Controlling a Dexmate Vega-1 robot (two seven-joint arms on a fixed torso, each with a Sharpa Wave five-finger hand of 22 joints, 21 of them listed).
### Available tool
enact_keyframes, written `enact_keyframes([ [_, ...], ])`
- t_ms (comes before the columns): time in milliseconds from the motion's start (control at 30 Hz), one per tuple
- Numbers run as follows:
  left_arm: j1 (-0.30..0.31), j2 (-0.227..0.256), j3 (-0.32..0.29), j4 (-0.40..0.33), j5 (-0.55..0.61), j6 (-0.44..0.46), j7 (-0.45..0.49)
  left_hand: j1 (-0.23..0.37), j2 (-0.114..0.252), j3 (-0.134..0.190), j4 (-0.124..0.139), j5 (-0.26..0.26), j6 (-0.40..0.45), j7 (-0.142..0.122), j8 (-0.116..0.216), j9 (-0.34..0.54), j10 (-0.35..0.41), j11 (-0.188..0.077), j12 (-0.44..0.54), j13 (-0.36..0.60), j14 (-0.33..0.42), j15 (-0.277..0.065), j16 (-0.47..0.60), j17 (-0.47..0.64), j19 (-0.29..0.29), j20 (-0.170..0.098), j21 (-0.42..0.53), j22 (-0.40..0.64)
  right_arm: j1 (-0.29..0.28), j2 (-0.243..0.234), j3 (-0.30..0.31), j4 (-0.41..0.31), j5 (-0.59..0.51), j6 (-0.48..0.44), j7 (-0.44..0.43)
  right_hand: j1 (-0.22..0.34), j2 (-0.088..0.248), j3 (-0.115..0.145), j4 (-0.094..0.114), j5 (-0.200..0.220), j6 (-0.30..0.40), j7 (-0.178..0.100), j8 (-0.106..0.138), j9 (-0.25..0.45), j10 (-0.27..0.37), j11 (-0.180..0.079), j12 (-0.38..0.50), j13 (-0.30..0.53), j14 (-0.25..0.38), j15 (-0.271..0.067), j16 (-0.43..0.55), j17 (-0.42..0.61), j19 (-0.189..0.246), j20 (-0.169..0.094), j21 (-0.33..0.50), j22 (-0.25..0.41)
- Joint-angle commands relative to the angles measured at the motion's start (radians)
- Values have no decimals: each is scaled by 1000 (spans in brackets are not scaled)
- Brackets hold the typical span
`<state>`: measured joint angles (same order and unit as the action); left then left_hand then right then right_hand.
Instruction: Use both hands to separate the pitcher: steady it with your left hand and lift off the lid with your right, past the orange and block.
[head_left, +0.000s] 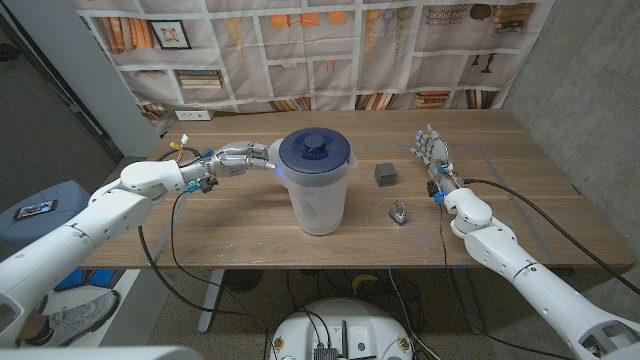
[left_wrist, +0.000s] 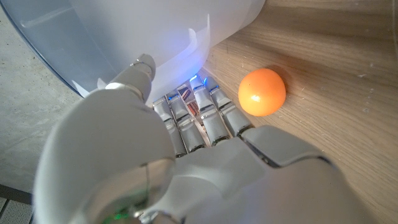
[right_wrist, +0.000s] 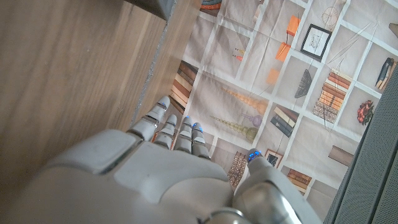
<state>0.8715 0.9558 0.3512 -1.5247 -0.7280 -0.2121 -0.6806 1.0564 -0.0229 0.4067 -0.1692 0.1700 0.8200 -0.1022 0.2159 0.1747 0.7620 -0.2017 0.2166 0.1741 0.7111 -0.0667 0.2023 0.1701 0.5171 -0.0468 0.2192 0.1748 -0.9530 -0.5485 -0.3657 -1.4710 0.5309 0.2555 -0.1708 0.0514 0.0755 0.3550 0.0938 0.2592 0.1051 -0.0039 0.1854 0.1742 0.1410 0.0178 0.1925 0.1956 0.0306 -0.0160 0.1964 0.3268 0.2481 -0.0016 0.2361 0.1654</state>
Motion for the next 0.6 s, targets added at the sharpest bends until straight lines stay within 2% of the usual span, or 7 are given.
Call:
enact_keyframes([
  [33,10,-7,-3,-23,-2,7,38,24,16,-9,3,3,56,6,8,1,50,0,1,3,37,-166,6,5,28,-142,9,4,-13,-9,8,-10,5,4,1,-4,13,5,2,5,6,-7,4,2,1,-7,4,-1,8,2,7,1,5,-1,-3,2],
  [100,7,-6,-1,-25,-2,13,37,29,30,-8,5,3,77,13,7,1,73,-1,2,3,55,-167,5,4,35,-152,11,5,-15,-12,9,-13,6,0,-1,-5,14,5,2,5,6,-8,4,2,1,-7,4,-1,8,2,7,0,5,-2,-4,2],
  [400,9,4,-3,-49,2,31,55,38,72,12,9,5,98,24,-7,1,105,-1,-4,3,78,-165,-12,-2,21,-158,-1,4,-25,-29,11,-28,6,-11,6,-4,15,6,2,6,6,-5,3,2,1,-7,4,-1,7,0,7,-2,6,-3,-8,2],
  [600,-2,6,2,-61,11,46,62,37,84,18,10,5,108,29,-9,1,112,-2,-6,3,82,-165,-17,-3,22,-158,-1,4,-37,-55,11,-76,-12,-43,-12,-4,15,7,2,6,8,-8,4,2,0,-7,4,-1,7,0,7,-3,8,-3,-10,2],
])
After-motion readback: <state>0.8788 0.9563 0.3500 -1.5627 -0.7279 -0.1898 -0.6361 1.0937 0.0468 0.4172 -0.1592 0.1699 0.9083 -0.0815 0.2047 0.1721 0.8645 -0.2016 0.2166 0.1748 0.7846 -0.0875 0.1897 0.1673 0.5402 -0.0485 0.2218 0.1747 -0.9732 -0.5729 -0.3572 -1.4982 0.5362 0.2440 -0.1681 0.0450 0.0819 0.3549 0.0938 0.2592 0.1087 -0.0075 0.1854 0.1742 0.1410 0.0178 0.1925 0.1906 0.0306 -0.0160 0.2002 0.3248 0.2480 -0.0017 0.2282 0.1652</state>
